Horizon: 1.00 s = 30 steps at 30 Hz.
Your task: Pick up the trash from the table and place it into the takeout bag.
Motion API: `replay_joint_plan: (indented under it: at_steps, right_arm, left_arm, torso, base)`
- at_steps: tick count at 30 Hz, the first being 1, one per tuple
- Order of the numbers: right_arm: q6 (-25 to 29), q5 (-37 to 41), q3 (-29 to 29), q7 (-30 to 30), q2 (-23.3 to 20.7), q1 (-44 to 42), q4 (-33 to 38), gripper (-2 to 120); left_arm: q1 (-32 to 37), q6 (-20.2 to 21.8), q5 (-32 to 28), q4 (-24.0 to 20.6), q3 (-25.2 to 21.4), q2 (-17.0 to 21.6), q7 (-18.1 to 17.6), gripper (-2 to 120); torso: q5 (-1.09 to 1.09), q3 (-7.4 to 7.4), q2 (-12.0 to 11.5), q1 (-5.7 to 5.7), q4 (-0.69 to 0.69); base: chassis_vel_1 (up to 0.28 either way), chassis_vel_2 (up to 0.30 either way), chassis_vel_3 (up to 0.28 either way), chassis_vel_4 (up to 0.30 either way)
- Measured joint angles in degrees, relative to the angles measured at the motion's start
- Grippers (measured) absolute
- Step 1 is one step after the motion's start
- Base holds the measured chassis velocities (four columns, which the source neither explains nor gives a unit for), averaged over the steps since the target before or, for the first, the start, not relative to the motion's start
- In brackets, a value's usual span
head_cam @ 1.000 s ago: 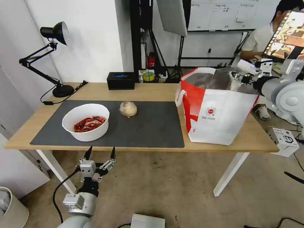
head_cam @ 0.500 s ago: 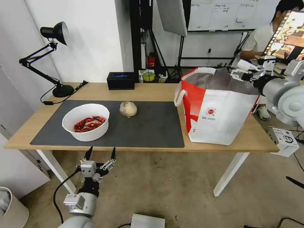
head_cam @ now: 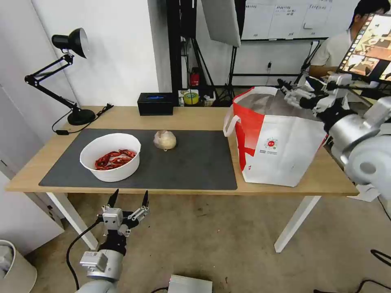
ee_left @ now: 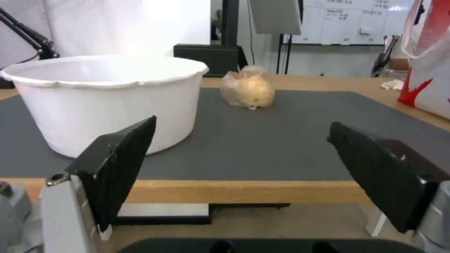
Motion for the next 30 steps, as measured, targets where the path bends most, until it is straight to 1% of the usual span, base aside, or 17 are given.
replay_joint_plan:
  at_steps: [2,4,8,10,11,13,14,17,18,20,21,24,25,27,28,29,30]
  right_arm:
    - [0.63,-0.7,0.55,-0.5,0.54,-1.18,0.6,100]
    - [2.43,-3.03,1.13,-1.77,2.02,-4.04,2.22,100]
    - [4.19,-5.07,1.01,-2.57,3.59,-5.83,3.45,100]
    - [6.0,-7.79,0.19,-3.27,5.33,-7.53,4.41,100]
    - [6.0,-7.79,0.19,-3.27,5.33,-7.53,4.41,100]
    - [7.07,-10.66,0.01,-3.73,7.13,-9.96,5.12,100]
    - [7.07,-10.66,0.01,-3.73,7.13,-9.96,5.12,100]
    - [8.36,-13.7,0.54,-4.47,8.9,-13.46,5.52,100]
    - [8.79,-14.71,0.8,-4.79,9.44,-14.59,5.56,100]
    - [10.37,-18.31,1.69,-6.03,11.24,-18.02,5.51,100]
    - [10.37,-18.31,1.69,-6.03,11.24,-18.02,5.51,100]
    - [12.94,-23.28,2.8,-7.26,14.61,-22.4,4.81,100]
    - [12.94,-23.28,2.8,-7.26,14.61,-22.4,4.81,100]
    - [14.39,-26.39,3.52,-8.03,17.28,-24.94,4.06,100]
    - [14.81,-27.29,3.76,-8.17,18.59,-25.87,3.86,100]
    - [14.81,-27.29,3.76,-8.17,18.59,-25.87,3.86,100]
    - [15.35,-28.42,4.07,-8.27,20.33,-27.01,3.52,100]
  left_arm:
    - [0.13,0.0,0.01,0.0,-0.03,0.13,-0.03,100]
    - [0.68,0.0,0.02,-0.23,-0.21,0.38,-0.11,100]
    - [1.03,0.0,0.02,-0.48,-0.54,0.48,-0.18,100]
    - [1.14,0.0,0.02,-0.56,-0.78,0.47,-0.25,100]
    - [1.14,0.0,0.02,-0.56,-0.78,0.47,-0.25,100]
    - [1.06,0.0,0.02,-0.56,-0.9,0.21,-0.32,100]
    - [1.06,0.0,0.02,-0.56,-0.9,0.21,-0.32,100]
    - [0.99,0.0,0.02,-0.56,-1.04,-0.34,-0.37,100]
    - [0.96,0.0,0.02,-0.56,-1.05,-0.49,-0.54,100]
    - [0.6,-0.01,-0.11,-0.56,-1.02,-0.85,-2.07,100]
    - [0.6,-0.01,-0.11,-0.56,-1.02,-0.85,-2.07,100]
    - [0.3,-0.01,-0.3,-0.51,-1.49,-1.05,-2.6,100]
    - [0.3,-0.01,-0.3,-0.51,-1.49,-1.05,-2.6,100]
    - [0.24,-0.02,-0.41,-0.39,-1.83,-1.2,-2.64,100]
    - [0.2,-0.02,-0.43,-0.33,-1.98,-1.27,-2.63,100]
    - [0.2,-0.02,-0.43,-0.33,-1.98,-1.27,-2.63,100]
    - [0.16,-0.02,-0.47,-0.23,-2.16,-1.4,-2.64,100]
  torso:
    - [-0.01,0.0,0.0,0.0,0.0]
    - [0.0,0.0,0.0,0.0,0.0]
    - [0.0,0.0,0.0,0.0,0.0]
    - [0.0,0.0,0.0,0.0,0.01]
    - [0.0,0.0,0.0,0.0,0.01]
    - [-0.01,0.0,0.0,0.0,0.01]
    - [-0.01,0.0,0.0,0.0,0.01]
    - [0.0,0.0,0.0,0.0,0.01]
    - [0.0,0.0,0.0,0.0,0.0]
    - [0.0,0.0,0.0,0.0,0.0]
    - [0.0,0.0,0.0,0.0,0.0]
    - [0.0,0.0,0.0,0.0,0.0]
    - [0.0,0.0,0.0,0.0,0.0]
    - [-0.01,0.0,0.0,0.0,0.0]
    - [0.0,0.0,0.0,0.0,0.0]
    - [0.0,0.0,0.0,0.0,0.0]
    - [0.0,0.0,0.0,0.0,0.0]
  base:
    - [0.0,0.0,0.0,0.0]
    - [0.0,0.0,0.0,0.0]
    - [0.0,0.0,0.0,0.0]
    - [0.0,0.0,0.0,0.0]
    - [0.0,0.0,0.0,0.0]
    - [0.0,0.0,0.0,0.0]
    - [0.0,0.0,0.0,0.0]
    - [0.0,0.0,0.0,0.0]
    - [0.0,0.0,0.0,0.0]
    - [0.0,0.0,0.0,0.0]
    - [0.0,0.0,0.0,0.0]
    - [0.0,0.0,0.0,0.0]
    - [0.0,0.0,0.0,0.0]
    - [0.0,0.0,0.0,0.0]
    - [0.0,0.0,0.0,0.0]
    - [0.0,0.0,0.0,0.0]
    - [0.0,0.0,0.0,0.0]
